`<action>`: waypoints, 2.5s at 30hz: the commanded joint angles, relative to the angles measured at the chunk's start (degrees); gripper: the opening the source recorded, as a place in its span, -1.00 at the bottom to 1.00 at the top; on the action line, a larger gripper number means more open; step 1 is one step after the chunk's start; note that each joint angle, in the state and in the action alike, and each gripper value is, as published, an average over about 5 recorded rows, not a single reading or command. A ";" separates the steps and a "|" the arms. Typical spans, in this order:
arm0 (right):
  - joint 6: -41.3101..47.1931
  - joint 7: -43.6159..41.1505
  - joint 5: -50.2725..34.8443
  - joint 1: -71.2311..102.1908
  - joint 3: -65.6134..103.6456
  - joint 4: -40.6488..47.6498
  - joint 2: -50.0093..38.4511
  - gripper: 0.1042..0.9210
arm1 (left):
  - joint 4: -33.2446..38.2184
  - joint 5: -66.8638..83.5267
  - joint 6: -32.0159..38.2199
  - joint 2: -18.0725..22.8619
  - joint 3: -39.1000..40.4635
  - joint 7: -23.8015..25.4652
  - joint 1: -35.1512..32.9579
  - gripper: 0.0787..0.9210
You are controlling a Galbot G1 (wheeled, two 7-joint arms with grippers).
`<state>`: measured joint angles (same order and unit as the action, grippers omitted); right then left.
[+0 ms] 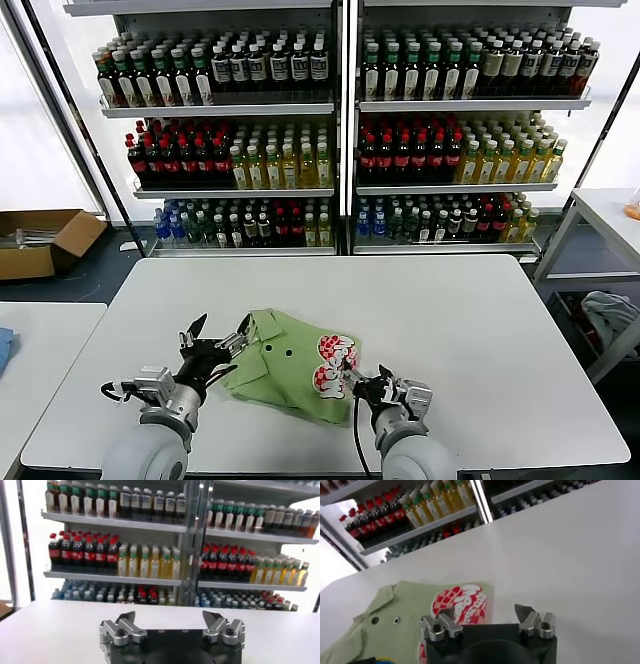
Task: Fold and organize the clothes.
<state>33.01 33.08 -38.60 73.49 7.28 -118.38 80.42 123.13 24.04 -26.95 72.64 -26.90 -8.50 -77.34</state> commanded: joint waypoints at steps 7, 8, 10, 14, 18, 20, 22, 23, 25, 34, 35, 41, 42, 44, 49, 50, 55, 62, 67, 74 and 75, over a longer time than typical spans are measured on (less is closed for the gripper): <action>0.22 1.95 0.05 -2.01 -3.86 4.69 1.35 0.42 | -1.05 -0.98 -0.78 -0.11 -2.05 -0.85 -1.22 0.77; 0.22 1.94 0.22 -1.99 -3.86 4.79 1.44 0.36 | -1.09 -0.97 -0.84 -0.04 -2.03 -0.87 -1.26 0.77; 0.21 1.80 0.62 -1.90 -3.89 4.85 1.53 0.26 | -1.11 -0.97 -0.91 0.12 -2.00 -0.88 -1.33 0.77; 0.20 1.32 1.29 -1.69 -3.95 4.78 1.41 -0.02 | -1.03 -0.97 -1.05 0.44 -1.93 -0.89 -1.45 0.77; 0.20 0.76 2.10 -1.44 -3.99 4.67 1.14 -0.30 | -0.84 -0.98 -1.17 0.76 -1.93 -0.93 -1.51 0.77; 0.18 0.41 2.73 -1.24 -3.94 4.59 1.05 -0.45 | -0.74 -1.01 -1.25 0.95 -1.88 -0.95 -1.65 0.77; 0.16 -0.03 3.51 -1.01 -3.84 4.49 0.92 -0.58 | -0.65 -1.03 -1.34 1.19 -1.82 -0.97 -1.87 0.77; 0.15 -0.27 3.96 -0.89 -3.75 4.36 0.79 -0.66 | -0.59 -1.04 -1.38 1.31 -1.80 -0.97 -2.01 0.77; 0.15 -0.76 4.79 -0.67 -3.47 3.90 0.38 -0.77 | -0.42 -1.07 -1.48 1.49 -1.82 -0.97 -2.25 0.77; 0.30 -2.33 7.16 -2.80 1.16 2.08 -6.17 -1.00 | 1.40 -1.13 -1.88 1.67 -1.91 -0.94 -3.07 0.77; 0.31 -2.78 7.41 -3.19 1.82 2.26 -7.23 -1.00 | 1.52 -1.13 -1.88 1.71 -1.86 -0.93 -3.16 0.77; 0.30 -5.64 9.10 -5.15 5.76 6.35 -12.37 -1.00 | 2.11 -1.12 -1.92 1.89 -1.57 -0.92 -3.36 0.77; 0.30 -5.89 9.27 -5.47 6.26 7.42 -12.76 -1.00 | 2.18 -1.11 -1.92 1.94 -1.52 -0.92 -3.38 0.77; 0.29 -6.39 9.58 -6.02 7.22 9.56 -13.36 -1.00 | 2.27 -1.11 -1.91 2.06 -1.40 -0.91 -3.41 0.77; 0.19 -7.75 12.74 -6.83 8.22 12.81 -12.96 -1.00 | 2.15 -1.24 -1.89 2.45 -0.87 -0.90 -3.46 0.77; 0.17 -7.84 13.93 -7.05 8.33 13.28 -12.70 -0.98 | 2.11 -1.30 -1.89 2.54 -0.74 -0.89 -3.46 0.77; 0.13 -7.39 18.62 -6.47 9.21 11.54 -11.75 -0.78 | 2.18 -1.67 -1.92 3.03 -0.24 -0.80 -3.60 0.77; 0.14 -7.67 19.27 1.18 8.52 -4.65 -11.22 -0.27 | 2.34 -1.97 -2.02 3.38 0.08 -0.65 -3.81 0.77; 0.20 -6.22 15.36 5.48 6.42 -8.96 -9.99 0.07 | 2.17 -2.74 -1.93 3.91 0.68 -0.42 -4.14 0.77; 0.10 -4.81 5.27 8.94 6.65 -6.04 -8.32 0.56 | 1.94 -2.96 -1.69 3.96 0.63 -0.23 -4.74 0.77; 0.10 -4.70 4.39 8.98 6.80 -5.74 -8.24 0.62 | 1.92 -2.96 -1.70 3.95 0.65 -0.23 -4.73 0.77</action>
<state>33.17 27.18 -25.42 76.84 14.38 -120.88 71.18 125.17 21.34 -28.71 76.60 -26.41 -8.84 -81.89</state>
